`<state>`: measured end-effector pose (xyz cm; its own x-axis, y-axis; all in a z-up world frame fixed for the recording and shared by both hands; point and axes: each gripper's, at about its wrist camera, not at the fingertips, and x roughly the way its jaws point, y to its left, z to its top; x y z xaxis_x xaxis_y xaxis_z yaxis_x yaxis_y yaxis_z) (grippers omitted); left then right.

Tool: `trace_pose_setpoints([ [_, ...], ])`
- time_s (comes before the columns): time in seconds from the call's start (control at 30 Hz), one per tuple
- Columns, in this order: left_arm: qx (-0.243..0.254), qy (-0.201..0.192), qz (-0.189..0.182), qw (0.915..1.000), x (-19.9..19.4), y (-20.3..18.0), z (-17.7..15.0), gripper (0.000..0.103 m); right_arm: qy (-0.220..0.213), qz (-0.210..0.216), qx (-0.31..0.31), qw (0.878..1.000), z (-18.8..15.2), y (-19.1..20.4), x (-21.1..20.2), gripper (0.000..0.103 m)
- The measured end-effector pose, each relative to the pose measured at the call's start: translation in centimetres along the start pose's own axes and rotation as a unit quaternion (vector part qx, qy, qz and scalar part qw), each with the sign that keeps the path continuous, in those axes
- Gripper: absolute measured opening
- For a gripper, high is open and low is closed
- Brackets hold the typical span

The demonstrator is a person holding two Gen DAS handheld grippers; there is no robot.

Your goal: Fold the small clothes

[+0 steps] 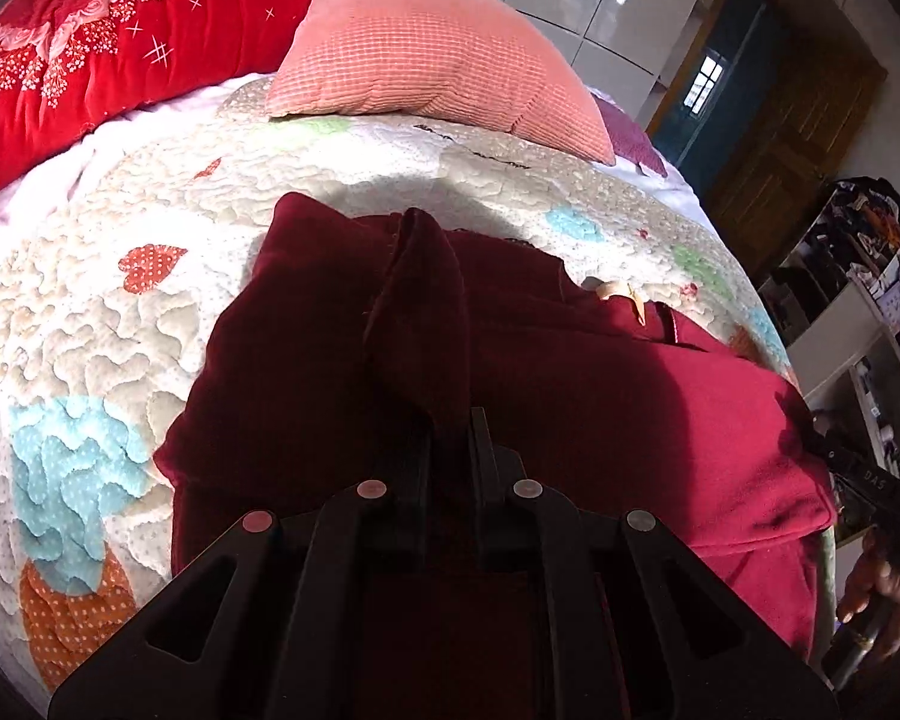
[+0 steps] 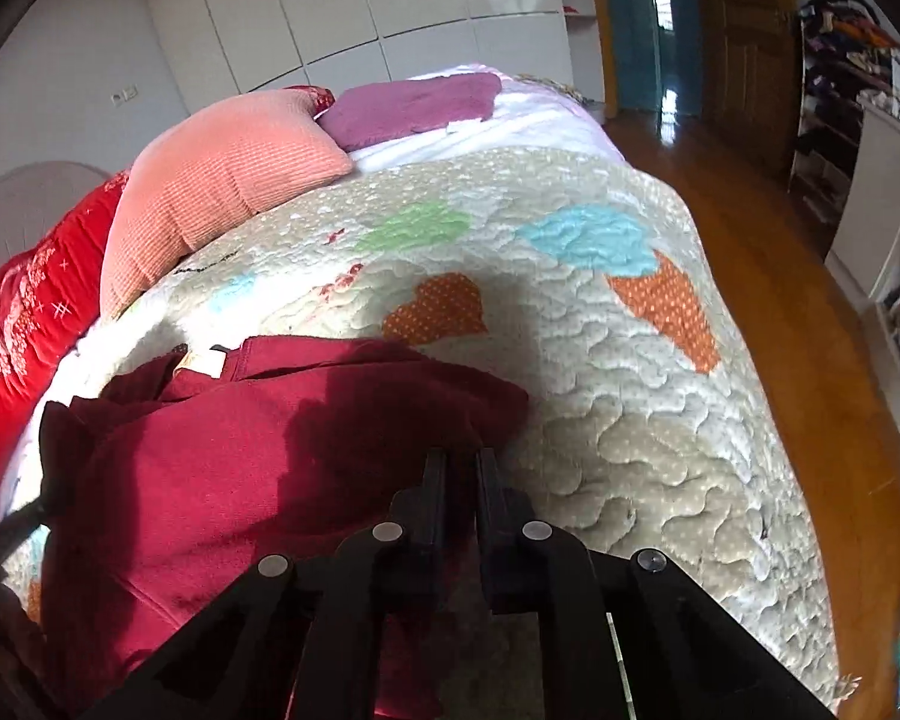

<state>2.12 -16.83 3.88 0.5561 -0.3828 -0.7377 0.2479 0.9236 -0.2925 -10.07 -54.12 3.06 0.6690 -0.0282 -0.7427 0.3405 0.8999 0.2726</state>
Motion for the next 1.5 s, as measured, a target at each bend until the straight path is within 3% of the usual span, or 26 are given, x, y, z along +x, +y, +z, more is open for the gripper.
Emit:
trace_pose_setpoints([
  [0.07, -0.024, -0.003, -0.020, 0.9995, -0.2, 1.0, 0.0, 0.010, -0.011, 0.017, 0.013, 1.000, -0.7, -0.5, -2.1, 0.032],
  [0.1, -0.038, 0.001, -0.030, 0.9988, -0.2, 1.5, 0.1, 0.010, -0.016, 0.034, 0.019, 0.999, -1.1, -0.8, -3.1, 0.050],
  [0.13, -0.048, 0.005, -0.037, 0.9982, -0.1, 1.7, 0.2, 0.010, -0.016, 0.057, 0.022, 0.998, -1.6, -0.8, -3.9, 0.053],
  [0.23, -0.047, 0.004, -0.034, 0.9983, -0.1, 1.5, 0.1, 0.010, 0.014, 0.093, 0.018, 0.995, -2.8, 0.1, -3.8, 0.053],
  [0.3, -0.042, 0.001, -0.027, 0.9988, -0.1, 1.2, -0.1, 0.010, 0.034, 0.071, -0.009, 0.997, -3.7, 1.3, -2.2, 0.051],
  [0.33, -0.042, 0.001, -0.027, 0.9988, -0.3, 1.2, -0.1, 0.010, 0.049, 0.036, -0.036, 0.998, -4.2, 1.9, -1.2, 0.032],
  [0.37, -0.044, 0.005, -0.031, 0.9985, -0.5, 1.4, -0.2, 0.011, 0.052, 0.011, -0.060, 0.997, -4.8, 2.0, -0.8, 0.027],
  [0.5, -0.038, 0.004, -0.020, 0.9991, -2.8, 2.7, -0.2, 0.023, 0.030, -0.002, -0.037, 0.999, -5.3, 1.0, -2.5, 0.027],
  [0.63, -0.024, -0.034, 0.022, 0.9989, -5.4, 4.1, 0.4, 0.023, -0.015, -0.057, -0.022, 0.998, -4.7, 0.5, -5.4, 0.027],
  [0.83, -0.042, -0.047, 0.016, 0.9979, -5.6, 4.8, 2.1, 0.023, -0.038, 0.028, -0.019, 0.999, -2.8, 2.8, -6.6, 0.027],
  [0.87, -0.047, -0.046, 0.010, 0.9978, -5.3, 4.9, 2.3, 0.025, -0.039, 0.039, -0.027, 0.998, -2.7, 3.5, -6.6, 0.027],
  [1.0, -0.064, -0.044, -0.055, 0.9954, -4.3, 5.4, 3.0, 0.065, -0.033, 0.058, -0.046, 0.997, -3.3, 5.0, -5.8, 0.034],
  [1.07, -0.059, -0.038, -0.072, 0.9949, -3.6, 5.1, 3.3, 0.071, -0.030, 0.064, -0.038, 0.997, -3.7, 4.8, -5.4, 0.034],
  [1.17, -0.040, -0.008, -0.049, 0.9980, -1.4, 4.2, 3.8, 0.071, -0.024, 0.074, -0.022, 0.997, -4.0, 4.2, -4.9, 0.034],
  [1.27, -0.028, 0.022, -0.061, 0.9975, 0.3, 3.0, 3.8, 0.069, -0.016, 0.073, -0.020, 0.997, -4.0, 4.0, -4.6, 0.034],
  [1.3, -0.015, 0.031, -0.070, 0.9970, 0.3, 2.2, 3.8, 0.064, -0.017, 0.071, -0.022, 0.997, -4.0, 3.9, -4.6, 0.034],
  [1.37, 0.020, 0.045, -0.114, 0.9923, -0.5, 0.4, 4.2, 0.061, -0.017, 0.067, -0.021, 0.997, -3.8, 3.7, -4.5, 0.035],
  [1.43, 0.028, 0.029, -0.183, 0.9822, -2.6, -0.4, 4.8, 0.061, -0.017, 0.068, -0.016, 0.997, -3.7, 3.4, -4.4, 0.036],
  [1.5, 0.014, 0.017, -0.202, 0.9791, -4.3, -0.1, 5.7, 0.061, -0.019, 0.070, -0.012, 0.997, -3.7, 3.1, -4.4, 0.037],
])
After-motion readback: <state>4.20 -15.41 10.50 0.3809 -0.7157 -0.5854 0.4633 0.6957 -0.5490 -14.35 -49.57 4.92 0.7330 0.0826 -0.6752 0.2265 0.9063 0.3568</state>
